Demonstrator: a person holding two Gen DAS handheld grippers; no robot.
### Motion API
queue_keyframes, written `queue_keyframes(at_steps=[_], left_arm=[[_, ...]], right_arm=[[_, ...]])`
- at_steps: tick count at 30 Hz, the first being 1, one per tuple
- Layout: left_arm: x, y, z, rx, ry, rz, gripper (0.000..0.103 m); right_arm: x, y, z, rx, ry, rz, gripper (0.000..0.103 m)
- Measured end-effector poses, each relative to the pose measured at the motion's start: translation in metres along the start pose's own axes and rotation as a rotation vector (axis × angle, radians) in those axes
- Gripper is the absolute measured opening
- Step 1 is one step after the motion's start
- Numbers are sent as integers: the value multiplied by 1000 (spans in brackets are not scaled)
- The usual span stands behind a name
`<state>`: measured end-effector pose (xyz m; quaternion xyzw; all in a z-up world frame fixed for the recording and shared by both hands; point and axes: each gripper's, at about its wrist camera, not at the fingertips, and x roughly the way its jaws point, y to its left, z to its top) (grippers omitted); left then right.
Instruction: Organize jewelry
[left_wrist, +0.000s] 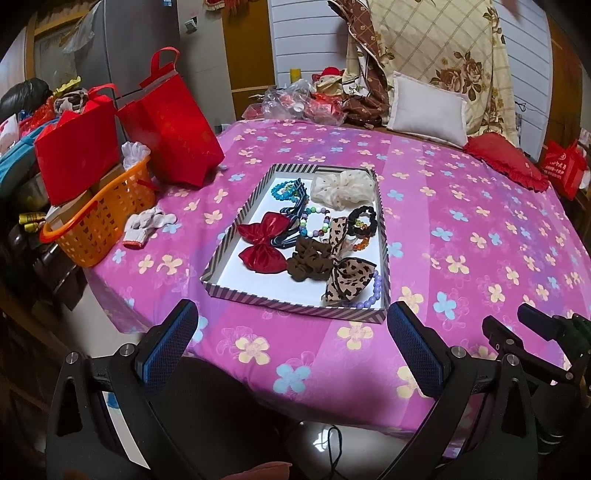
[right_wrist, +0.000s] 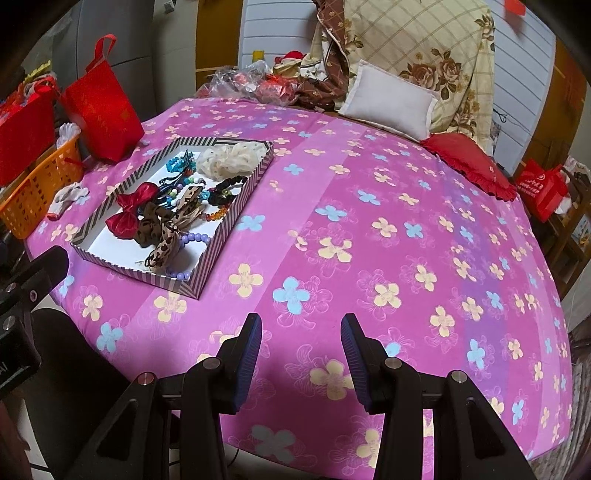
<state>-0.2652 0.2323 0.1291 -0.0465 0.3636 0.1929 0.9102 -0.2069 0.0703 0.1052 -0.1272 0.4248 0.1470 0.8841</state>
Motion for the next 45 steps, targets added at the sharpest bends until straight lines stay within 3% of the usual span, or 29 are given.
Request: queue_keyframes(at_steps=[45], left_arm=[[13, -8, -7, 11, 46, 35, 102]], right_arm=[[14, -5, -7, -20, 14, 11, 43]])
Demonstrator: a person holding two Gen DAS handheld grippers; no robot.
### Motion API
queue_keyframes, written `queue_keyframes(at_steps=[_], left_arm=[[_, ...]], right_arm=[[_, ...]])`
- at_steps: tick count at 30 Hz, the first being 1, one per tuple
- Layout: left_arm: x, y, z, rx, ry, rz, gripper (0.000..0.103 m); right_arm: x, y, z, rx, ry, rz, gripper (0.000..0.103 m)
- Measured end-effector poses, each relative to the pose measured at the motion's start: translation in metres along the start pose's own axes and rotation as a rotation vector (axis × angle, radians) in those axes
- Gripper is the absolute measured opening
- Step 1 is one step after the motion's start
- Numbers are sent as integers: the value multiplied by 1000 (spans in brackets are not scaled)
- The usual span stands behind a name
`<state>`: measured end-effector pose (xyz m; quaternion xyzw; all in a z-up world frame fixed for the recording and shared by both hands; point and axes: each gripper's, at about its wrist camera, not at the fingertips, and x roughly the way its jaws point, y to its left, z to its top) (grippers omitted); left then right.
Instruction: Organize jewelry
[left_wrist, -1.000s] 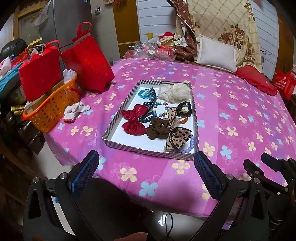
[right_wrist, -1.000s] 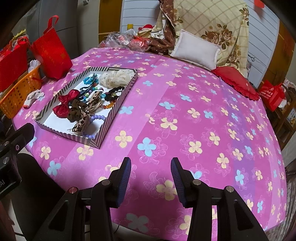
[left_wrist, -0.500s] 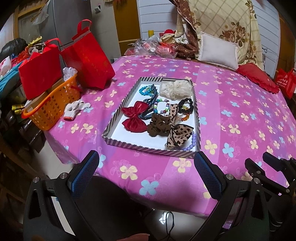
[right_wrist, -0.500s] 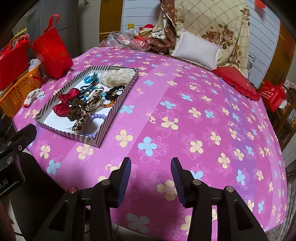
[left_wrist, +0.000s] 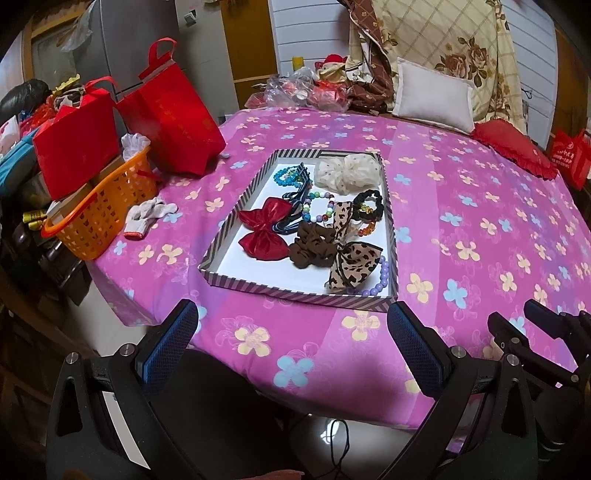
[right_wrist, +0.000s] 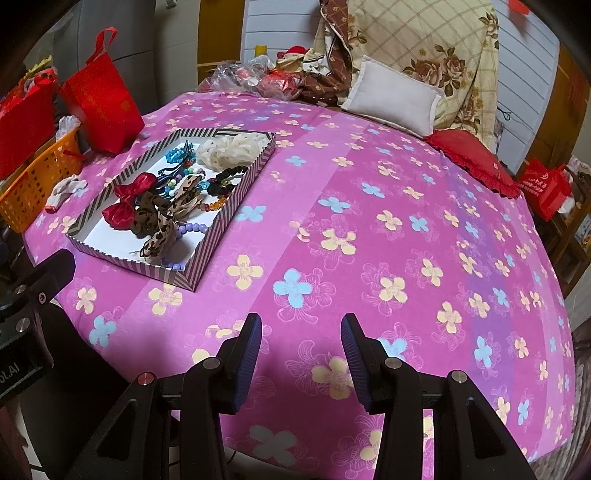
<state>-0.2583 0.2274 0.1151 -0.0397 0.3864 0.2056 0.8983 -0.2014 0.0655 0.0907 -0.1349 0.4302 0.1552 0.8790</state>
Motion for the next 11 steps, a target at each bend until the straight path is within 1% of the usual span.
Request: queue_keyframes(at_steps=[11], left_arm=[[-4, -6, 1, 22, -15, -1, 102]], right_arm=[[1, -8, -1, 12, -3, 6, 43]])
